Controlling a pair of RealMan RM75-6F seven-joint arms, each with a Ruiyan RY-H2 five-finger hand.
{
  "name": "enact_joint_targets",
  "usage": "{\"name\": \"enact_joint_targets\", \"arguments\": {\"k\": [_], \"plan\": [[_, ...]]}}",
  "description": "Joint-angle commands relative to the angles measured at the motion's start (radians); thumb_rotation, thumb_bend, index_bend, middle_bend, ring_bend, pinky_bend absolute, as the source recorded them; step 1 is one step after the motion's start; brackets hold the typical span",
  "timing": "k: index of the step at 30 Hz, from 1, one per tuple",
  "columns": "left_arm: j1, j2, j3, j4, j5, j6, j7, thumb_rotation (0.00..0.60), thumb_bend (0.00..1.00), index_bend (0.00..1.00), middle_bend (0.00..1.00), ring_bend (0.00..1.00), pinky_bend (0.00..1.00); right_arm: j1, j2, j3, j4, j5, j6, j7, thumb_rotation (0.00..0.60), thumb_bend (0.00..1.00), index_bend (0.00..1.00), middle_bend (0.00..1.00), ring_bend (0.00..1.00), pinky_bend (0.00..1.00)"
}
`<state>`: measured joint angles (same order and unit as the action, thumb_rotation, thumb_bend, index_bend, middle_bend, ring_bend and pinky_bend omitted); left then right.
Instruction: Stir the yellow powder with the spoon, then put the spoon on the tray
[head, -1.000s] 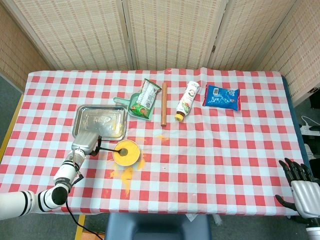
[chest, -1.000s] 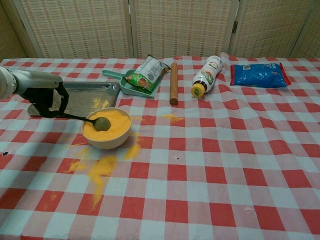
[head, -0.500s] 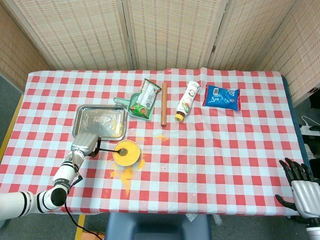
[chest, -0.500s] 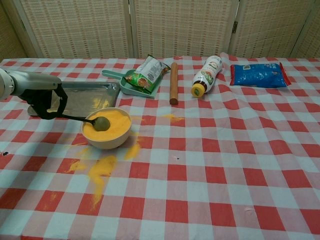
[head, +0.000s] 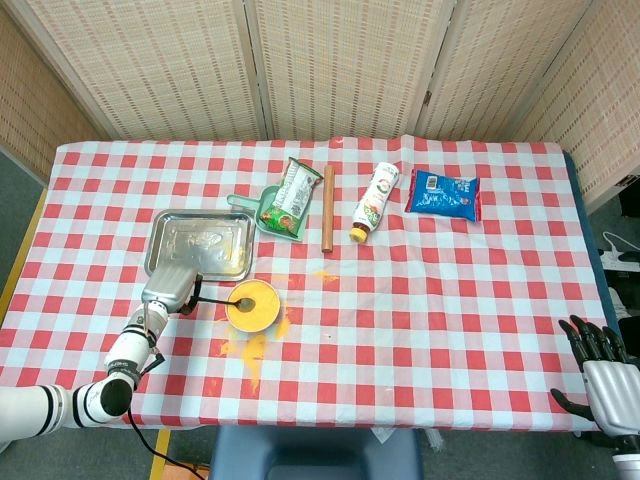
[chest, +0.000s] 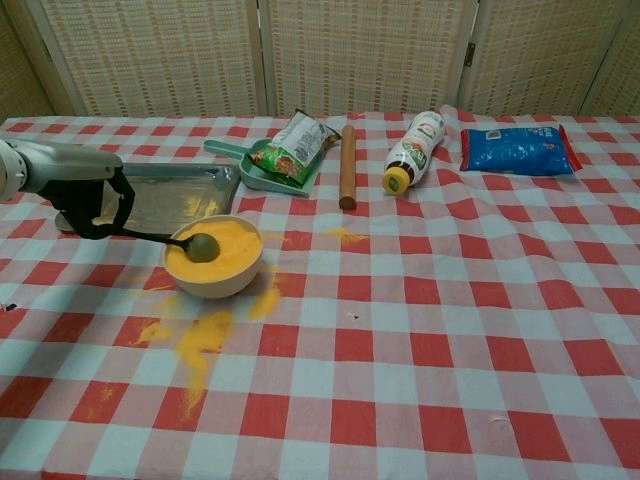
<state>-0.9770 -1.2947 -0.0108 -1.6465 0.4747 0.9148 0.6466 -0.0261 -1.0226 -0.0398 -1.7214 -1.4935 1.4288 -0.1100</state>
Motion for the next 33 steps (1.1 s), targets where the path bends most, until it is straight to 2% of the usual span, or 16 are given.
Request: {"name": "enact_joint_targets", "arguments": {"k": [1,9,13,20,23,28,33], "plan": [[0.022,-0.005,0.004,-0.011,0.064,0.039,-0.016,0.600,0.49,0.85,1.00,1.00,1.00,0.000,-0.001,0.000,0.000,0.001,-0.001,-0.001,0.600,0.12,0.00,0.00,0.00,0.00],[0.083,-0.005,0.006,-0.056,0.227,0.137,-0.056,0.600,0.52,0.94,1.00,1.00,1.00,-0.002,-0.001,-0.003,-0.005,-0.008,0.004,-0.005,0.600,0.12,0.00,0.00,0.00,0.00],[0.121,-0.002,-0.002,-0.074,0.312,0.188,-0.099,0.600,0.57,0.96,1.00,1.00,1.00,-0.003,0.001,-0.005,-0.006,-0.014,0.008,-0.002,0.600,0.12,0.00,0.00,0.00,0.00],[0.212,-0.038,-0.008,-0.067,0.502,0.342,-0.168,0.600,0.61,0.98,1.00,1.00,1.00,-0.006,0.005,-0.009,-0.008,-0.026,0.015,0.006,0.600,0.12,0.00,0.00,0.00,0.00],[0.255,-0.081,0.003,-0.028,0.609,0.427,-0.184,0.600,0.63,0.98,1.00,1.00,1.00,-0.008,0.007,-0.012,-0.009,-0.034,0.019,0.008,0.600,0.12,0.00,0.00,0.00,0.00],[0.307,-0.170,0.055,0.102,0.797,0.539,-0.119,0.600,0.64,0.98,1.00,1.00,1.00,-0.010,0.010,-0.017,-0.012,-0.047,0.025,0.015,0.600,0.12,0.00,0.00,0.00,0.00],[0.339,-0.265,0.065,0.243,0.898,0.574,-0.127,0.600,0.64,0.98,1.00,1.00,1.00,-0.012,0.015,-0.021,-0.012,-0.057,0.028,0.025,0.600,0.12,0.00,0.00,0.00,0.00]]}}
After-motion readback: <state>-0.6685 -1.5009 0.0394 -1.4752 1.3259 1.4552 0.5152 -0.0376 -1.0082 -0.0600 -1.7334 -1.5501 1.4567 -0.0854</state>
